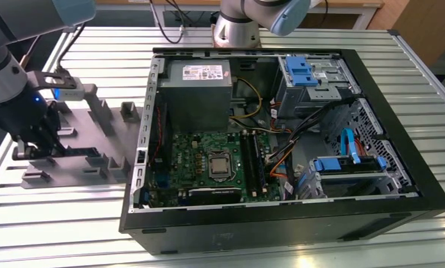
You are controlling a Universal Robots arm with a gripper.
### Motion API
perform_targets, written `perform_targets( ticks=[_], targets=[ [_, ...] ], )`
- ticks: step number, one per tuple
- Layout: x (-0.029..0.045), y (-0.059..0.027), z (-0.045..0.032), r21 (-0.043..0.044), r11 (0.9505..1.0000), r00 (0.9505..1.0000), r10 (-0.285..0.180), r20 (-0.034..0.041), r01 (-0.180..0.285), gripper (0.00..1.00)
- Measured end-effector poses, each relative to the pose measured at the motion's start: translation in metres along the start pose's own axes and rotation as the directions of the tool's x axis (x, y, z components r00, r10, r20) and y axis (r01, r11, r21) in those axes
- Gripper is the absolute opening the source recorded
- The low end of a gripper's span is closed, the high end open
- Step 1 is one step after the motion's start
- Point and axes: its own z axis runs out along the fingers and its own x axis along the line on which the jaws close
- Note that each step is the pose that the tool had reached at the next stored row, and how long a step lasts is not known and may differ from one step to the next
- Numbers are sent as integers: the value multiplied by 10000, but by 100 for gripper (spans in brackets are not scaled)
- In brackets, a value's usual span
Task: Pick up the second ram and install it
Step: 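Pick up the second ram and move it above second insertion slot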
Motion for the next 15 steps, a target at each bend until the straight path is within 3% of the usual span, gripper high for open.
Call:
perform_targets(
  ticks=[15],
  targets=[
    [0,1,-44,0,10000,10000,0,0,0,14]
  ],
)
